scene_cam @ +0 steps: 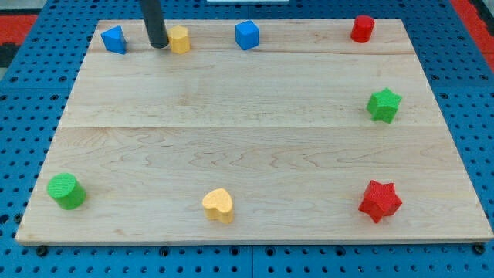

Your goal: Push the triangle slightly to the right

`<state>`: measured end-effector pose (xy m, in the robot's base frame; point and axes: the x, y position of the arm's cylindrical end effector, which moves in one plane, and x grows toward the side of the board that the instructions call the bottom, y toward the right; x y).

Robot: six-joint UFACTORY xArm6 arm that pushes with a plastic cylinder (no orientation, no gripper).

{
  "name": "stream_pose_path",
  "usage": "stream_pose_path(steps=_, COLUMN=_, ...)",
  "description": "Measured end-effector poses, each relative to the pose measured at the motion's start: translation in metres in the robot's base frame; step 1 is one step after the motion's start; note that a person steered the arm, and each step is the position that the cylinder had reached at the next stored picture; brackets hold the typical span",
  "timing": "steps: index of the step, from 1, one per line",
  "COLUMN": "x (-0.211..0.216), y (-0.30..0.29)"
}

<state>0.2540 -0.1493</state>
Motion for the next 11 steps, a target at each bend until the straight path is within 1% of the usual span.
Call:
stream_pose_path(steps=2, x=0.024, y=0.006)
stream_pose_path(steps=3, x=0.007, y=0.036)
stream_pose_path(steps=4, x=0.040, y=0.008)
stream_pose_path(steps=5, x=0.050, y=-0.090)
stream_pose_path(steps=6, x=0.043, y=-0.141)
stream_pose_path(steps=7, x=0.013, y=-0.144)
stream_pose_path(steps=8, x=0.012, y=-0.091)
stream_pose_path(steps=10, x=-0.006, y=-0.089)
stream_pose_path(steps=11, x=-0.004, y=-0.089)
